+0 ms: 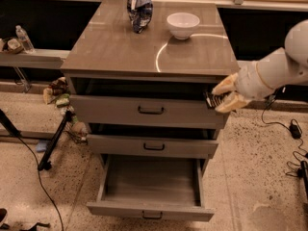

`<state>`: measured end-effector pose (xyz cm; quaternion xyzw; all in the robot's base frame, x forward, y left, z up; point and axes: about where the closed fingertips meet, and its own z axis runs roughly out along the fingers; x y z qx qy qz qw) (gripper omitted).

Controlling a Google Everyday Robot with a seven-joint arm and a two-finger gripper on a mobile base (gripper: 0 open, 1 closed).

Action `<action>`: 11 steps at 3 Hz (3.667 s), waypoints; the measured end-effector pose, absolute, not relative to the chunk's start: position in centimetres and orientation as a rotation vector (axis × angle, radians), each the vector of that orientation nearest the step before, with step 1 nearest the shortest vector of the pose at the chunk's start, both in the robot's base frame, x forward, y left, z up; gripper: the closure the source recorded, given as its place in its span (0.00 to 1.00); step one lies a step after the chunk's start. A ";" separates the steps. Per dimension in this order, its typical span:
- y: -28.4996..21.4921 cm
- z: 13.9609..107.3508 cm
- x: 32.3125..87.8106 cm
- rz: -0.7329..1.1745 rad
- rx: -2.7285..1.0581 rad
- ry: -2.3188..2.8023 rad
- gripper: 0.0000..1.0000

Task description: Pick rxbar chocolate from bottom drawer and place on counter

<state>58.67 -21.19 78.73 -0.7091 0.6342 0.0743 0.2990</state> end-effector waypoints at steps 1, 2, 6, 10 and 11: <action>-19.9 83.1 60.2 0.136 -1.905 1.604 1.00; -19.7 84.1 60.7 0.122 -1.905 1.587 1.00; -17.6 90.7 68.7 -0.060 -1.888 1.421 0.98; -8.8 93.3 74.7 -0.050 -1.831 1.182 0.05; -8.4 93.3 75.1 -0.048 -1.827 1.178 0.00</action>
Offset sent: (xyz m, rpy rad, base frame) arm 0.0167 0.0136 0.0463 -0.0066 -0.0776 0.0396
